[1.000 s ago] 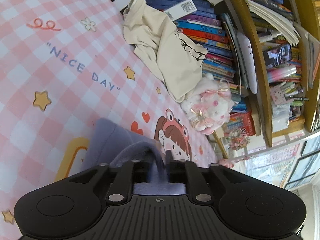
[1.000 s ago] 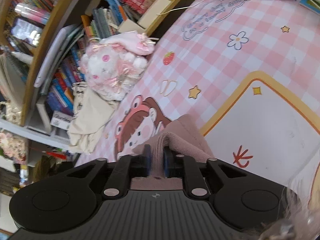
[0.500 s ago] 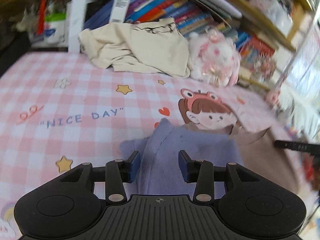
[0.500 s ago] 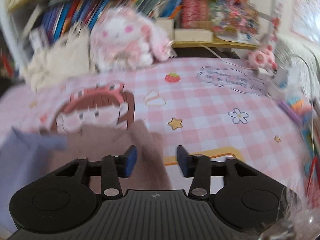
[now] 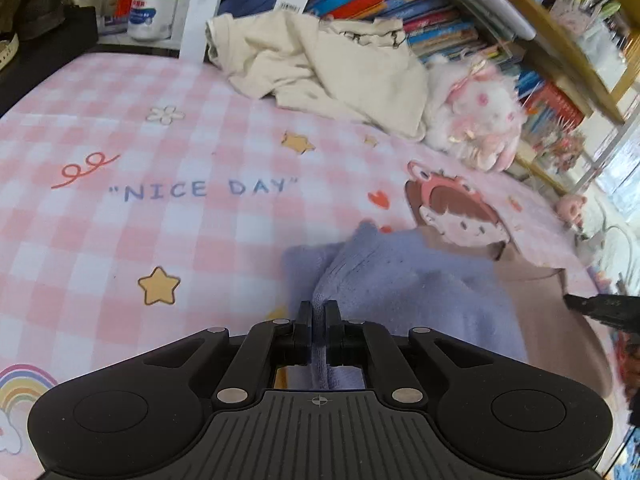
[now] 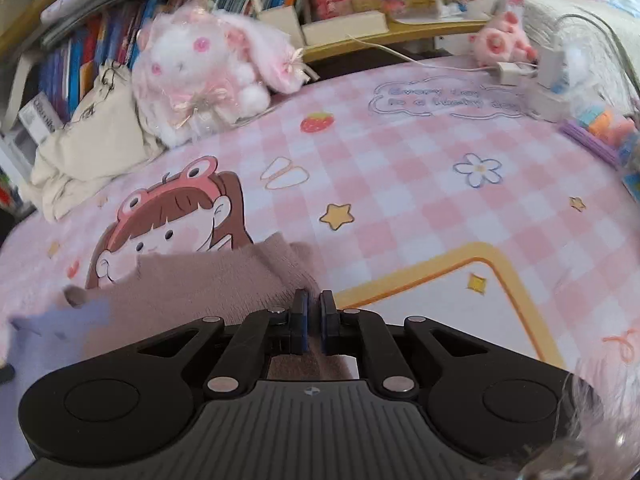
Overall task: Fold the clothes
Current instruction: 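Grasp the folded edge again with both grippers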
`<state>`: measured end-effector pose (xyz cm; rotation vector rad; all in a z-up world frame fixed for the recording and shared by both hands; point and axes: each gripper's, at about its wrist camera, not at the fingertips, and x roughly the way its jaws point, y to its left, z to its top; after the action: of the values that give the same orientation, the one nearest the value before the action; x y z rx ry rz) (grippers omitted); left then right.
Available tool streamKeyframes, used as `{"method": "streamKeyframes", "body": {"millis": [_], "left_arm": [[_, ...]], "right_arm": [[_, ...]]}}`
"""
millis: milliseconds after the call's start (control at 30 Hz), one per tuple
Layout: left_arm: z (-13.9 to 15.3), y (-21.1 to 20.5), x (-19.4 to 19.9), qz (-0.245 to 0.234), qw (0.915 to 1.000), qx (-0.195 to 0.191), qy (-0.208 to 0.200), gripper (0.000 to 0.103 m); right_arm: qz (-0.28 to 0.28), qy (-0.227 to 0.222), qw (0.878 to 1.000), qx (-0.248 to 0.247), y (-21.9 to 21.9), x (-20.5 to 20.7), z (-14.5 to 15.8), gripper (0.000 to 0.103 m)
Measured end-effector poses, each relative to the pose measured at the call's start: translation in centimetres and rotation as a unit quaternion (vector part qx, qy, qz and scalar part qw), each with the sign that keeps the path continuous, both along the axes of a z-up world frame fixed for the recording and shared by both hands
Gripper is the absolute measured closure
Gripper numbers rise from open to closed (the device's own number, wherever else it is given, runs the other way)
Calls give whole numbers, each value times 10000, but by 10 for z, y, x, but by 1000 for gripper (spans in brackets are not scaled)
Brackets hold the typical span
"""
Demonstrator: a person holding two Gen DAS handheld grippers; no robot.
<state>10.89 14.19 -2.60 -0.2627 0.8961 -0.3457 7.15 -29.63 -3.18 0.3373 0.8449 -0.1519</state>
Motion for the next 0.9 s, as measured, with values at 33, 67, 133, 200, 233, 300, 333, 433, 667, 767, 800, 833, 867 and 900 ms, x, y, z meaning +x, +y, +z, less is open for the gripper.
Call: {"method": "streamKeyframes", "body": {"millis": [33, 67, 133, 200, 233, 300, 333, 433, 667, 767, 800, 833, 867, 900], "left_arm": [[4, 0, -2, -70, 9999, 4, -113, 96], [8, 0, -3, -140, 9996, 7, -226, 94], [14, -1, -2, -221, 9987, 93, -449, 84], [20, -4, 2, -270, 9971, 238, -670, 66], [20, -9, 7, -336, 9959, 339, -767, 63], [19, -21, 16, -599, 9931, 522, -860, 60], [17, -29, 21, -798, 9910, 659, -844, 60], [7, -48, 31, -1193, 9818, 1204, -859, 72], [11, -17, 29, -295, 9929, 616, -970, 99], [0, -25, 35, -422, 9917, 859, -861, 99], [-3, -29, 37, -491, 9907, 940, -854, 99], [-6, -33, 38, -549, 9898, 1007, -849, 98], [-6, -34, 39, -555, 9897, 1012, -852, 95], [-5, -33, 38, -539, 9897, 1003, -866, 93]], "right_arm": [[-11, 23, 10000, -17, 1, 1, 1, 96], [-13, 40, 10000, -24, 2, 1, 2, 96], [5, 66, 10000, -30, 1, 1, 2, 95], [11, 89, 9999, -64, 2, 1, 2, 94], [10, 101, 9999, -83, 3, 1, 2, 94], [34, 138, 9998, -162, 5, 1, 2, 94], [53, 153, 9997, -205, 6, 2, 2, 94], [90, 170, 9994, -272, 7, 3, 2, 94], [195, 196, 9994, -198, 8, 3, 1, 94], [292, 230, 9987, -357, 13, 5, 1, 94], [312, 243, 9985, -389, 14, 5, 1, 94], [312, 251, 9985, -382, 14, 5, 1, 94], [306, 257, 9985, -364, 13, 5, 1, 94], [290, 254, 9987, -342, 13, 5, 1, 94]]}}
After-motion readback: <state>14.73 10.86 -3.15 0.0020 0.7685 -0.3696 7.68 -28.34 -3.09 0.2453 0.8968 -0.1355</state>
